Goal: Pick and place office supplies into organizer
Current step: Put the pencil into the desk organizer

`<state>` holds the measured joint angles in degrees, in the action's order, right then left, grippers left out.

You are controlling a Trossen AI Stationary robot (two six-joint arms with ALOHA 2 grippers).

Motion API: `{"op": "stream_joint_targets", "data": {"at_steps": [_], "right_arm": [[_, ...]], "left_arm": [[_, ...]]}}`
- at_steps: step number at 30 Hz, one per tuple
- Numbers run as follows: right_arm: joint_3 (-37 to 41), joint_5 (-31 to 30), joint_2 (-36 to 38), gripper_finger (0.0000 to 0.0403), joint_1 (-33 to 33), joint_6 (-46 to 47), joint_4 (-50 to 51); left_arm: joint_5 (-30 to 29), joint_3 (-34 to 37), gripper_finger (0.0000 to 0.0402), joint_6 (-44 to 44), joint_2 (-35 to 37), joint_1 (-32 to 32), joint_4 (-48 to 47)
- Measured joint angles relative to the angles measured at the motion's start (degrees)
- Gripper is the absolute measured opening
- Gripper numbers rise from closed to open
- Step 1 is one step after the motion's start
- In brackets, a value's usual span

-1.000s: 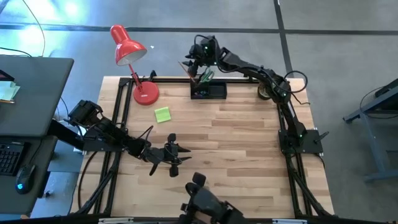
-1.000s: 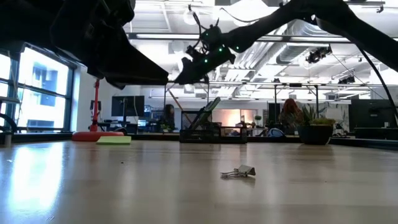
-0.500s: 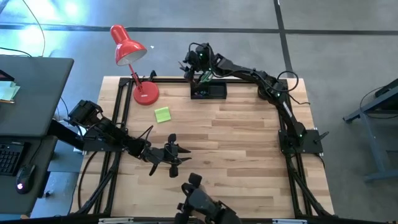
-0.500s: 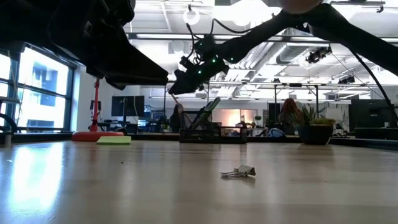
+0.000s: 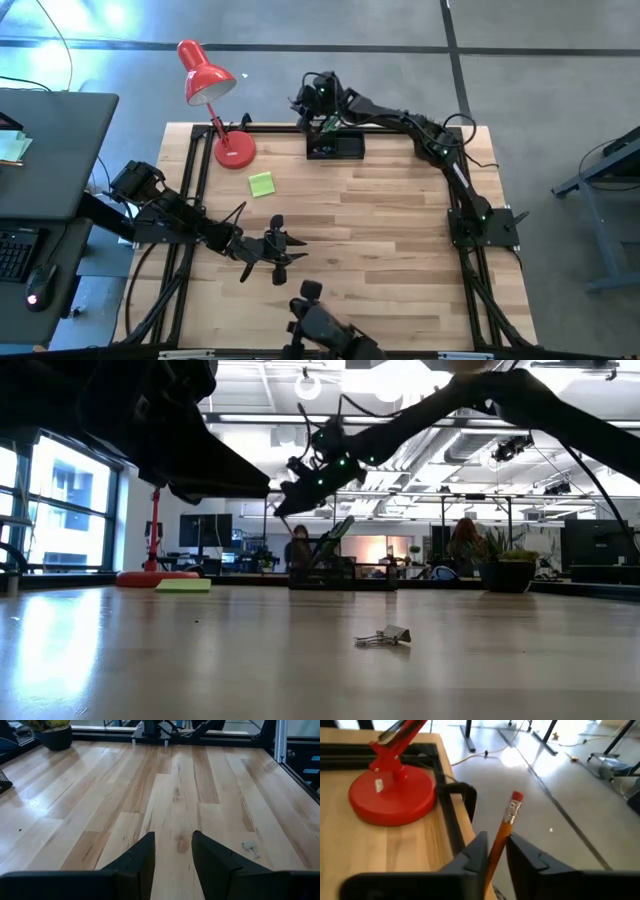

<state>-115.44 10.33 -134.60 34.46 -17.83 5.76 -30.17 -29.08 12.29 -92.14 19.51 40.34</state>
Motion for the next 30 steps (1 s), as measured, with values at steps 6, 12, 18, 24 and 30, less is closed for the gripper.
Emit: {"op": "stream_joint_targets", "data": {"at_steps": [6, 12, 18, 24, 30], "right_arm": [[0.0, 1.2, 2.8, 0.0017, -0.5, -3.2, 5.0], [0.0, 2.2, 4.1, 0.0008, -0.2, -2.2, 9.7], [0.0, 4.7, 5.2, 0.0005, -0.1, 1.3, 9.3], [0.0, 8.3, 5.5, 0.0004, 0.8, 6.0, 8.3], [0.0, 9.5, 5.5, 0.0004, 2.0, 5.7, 12.2]], "left_arm": [[0.0, 0.0, 0.0113, 0.2, 0.0, 0.0, -0.6], [0.6, 0.0, 0.0113, 1.5, 0.0, 0.0, -1.1], [0.8, 0.0, 0.0113, 1.7, 0.0, 0.0, -1.2], [1.3, 0.0, 0.0113, 2.3, 0.0, 0.0, -1.4], [2.6, 0.0, 0.0113, 3.0, 0.0, 0.0, -1.5]]}}
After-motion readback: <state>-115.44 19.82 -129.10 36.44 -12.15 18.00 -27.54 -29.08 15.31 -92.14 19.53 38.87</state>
